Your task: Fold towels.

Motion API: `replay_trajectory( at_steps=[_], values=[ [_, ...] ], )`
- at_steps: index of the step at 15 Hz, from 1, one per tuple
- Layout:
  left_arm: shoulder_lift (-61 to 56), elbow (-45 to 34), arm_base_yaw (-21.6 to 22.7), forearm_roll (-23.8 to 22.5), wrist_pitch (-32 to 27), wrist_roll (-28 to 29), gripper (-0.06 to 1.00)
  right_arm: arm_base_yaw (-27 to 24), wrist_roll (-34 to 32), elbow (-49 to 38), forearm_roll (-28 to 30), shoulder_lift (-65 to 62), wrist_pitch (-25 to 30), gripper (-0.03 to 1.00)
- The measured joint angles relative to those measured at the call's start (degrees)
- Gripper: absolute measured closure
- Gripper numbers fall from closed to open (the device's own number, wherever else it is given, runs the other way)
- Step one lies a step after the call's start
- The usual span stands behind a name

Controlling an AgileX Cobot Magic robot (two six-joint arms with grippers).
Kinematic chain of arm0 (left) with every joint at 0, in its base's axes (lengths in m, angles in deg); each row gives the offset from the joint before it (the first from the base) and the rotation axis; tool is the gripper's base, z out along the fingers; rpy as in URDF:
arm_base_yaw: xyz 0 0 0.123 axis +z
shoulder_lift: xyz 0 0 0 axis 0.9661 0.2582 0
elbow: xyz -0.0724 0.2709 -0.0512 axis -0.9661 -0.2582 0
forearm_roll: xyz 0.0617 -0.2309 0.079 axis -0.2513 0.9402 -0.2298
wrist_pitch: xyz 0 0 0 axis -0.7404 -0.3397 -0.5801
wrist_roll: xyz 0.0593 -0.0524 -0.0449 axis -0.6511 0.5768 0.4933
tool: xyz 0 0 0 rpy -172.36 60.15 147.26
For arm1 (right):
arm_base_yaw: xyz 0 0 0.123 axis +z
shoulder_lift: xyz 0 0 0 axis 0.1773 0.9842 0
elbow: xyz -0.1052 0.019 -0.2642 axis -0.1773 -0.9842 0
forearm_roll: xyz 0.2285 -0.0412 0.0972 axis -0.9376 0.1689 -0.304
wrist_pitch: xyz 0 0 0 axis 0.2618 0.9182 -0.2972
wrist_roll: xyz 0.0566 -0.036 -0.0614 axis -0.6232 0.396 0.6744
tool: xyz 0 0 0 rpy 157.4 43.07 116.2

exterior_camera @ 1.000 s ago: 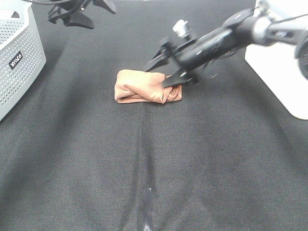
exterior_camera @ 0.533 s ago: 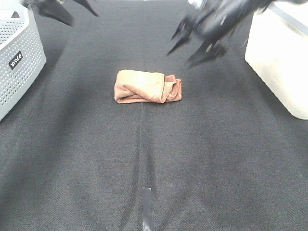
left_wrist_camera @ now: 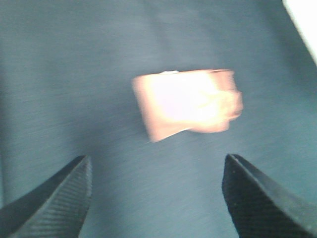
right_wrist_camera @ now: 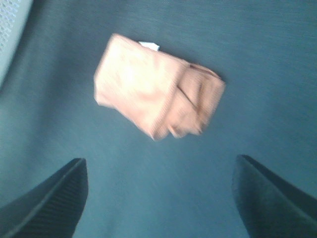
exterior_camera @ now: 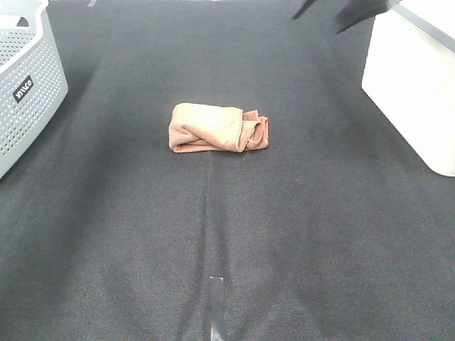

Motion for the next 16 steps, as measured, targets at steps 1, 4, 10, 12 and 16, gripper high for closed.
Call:
replay_trajectory(
  at_steps=[1,4,10,12,16],
  values=[
    [-3.4,-3.2,0.0,-2.5,0.0,0.0,0.25,0.0,-0.4,-3.6,1.9,-3.8,0.0,0.21],
    [-14.8,-16.1,0.0,-6.6,-0.1,0.0,0.25,0.0,-0.7,-15.4,5.6,-15.4,0.1,0.21],
    [-43.6,-47.3,0.0,-7.1,-0.3,0.0,0.24,0.0,-1.8,-45.0,10.2,-42.0,0.1,0.21],
    [-54.3,-57.2,0.0,-7.1,-0.3,0.0,0.24,0.0,-1.8,-54.7,11.6,-51.3,0.1,0.21],
    [-78.5,-73.2,0.0,-7.1,-0.5,0.0,0.24,0.0,-1.8,-72.0,15.8,-73.1,-0.3,0.21]
  ],
)
